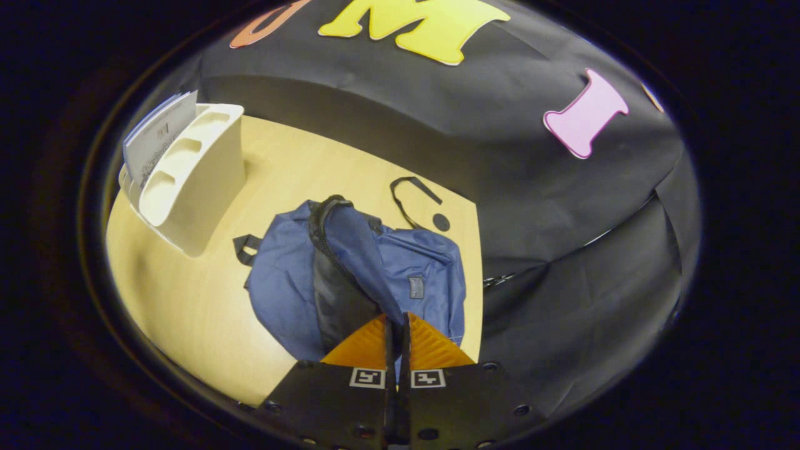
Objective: Open the schoolbag, grab two books from the bookshelf and put them into the schoolbag.
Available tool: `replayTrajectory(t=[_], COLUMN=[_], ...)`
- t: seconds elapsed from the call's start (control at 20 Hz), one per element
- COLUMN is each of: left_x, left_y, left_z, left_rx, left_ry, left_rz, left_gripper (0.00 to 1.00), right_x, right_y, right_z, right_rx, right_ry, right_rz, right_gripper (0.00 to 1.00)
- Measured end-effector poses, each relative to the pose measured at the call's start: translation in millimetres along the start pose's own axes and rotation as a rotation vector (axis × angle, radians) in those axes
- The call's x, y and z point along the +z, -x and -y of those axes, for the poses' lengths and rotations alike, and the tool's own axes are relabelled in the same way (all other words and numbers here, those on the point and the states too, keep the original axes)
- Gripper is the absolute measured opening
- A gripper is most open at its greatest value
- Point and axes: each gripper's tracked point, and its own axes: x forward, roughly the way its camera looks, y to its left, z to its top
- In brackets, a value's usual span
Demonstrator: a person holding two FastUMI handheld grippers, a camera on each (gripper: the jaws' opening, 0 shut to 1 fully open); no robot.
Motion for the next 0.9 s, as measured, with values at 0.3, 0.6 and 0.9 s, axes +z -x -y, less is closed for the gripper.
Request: replayTrajectory(t=[0.3, 0.6, 0.9], left_x=[-12, -24, -50], left_y=[-20, -48, -88], left_z=[-6, -1, -8], left_rx=[-0.046, -0.102, -0.108], left_ry=[0.003, -0.018, -0.009], left_rz=[-0.151, -0.352, -0.574], left_gripper=[0.99, 0.99, 0.99], right_x=[-1, -13, -27], right_y=[-7, -20, -33], right_z=[45, 98, 128], right_rx=[-0.042, -0.088, -0.083], right_ry=[-0.027, -0.044, -0.080], right_rz=[0.018, 0.013, -0.001], right_gripper=[0.00, 0.00, 0.00])
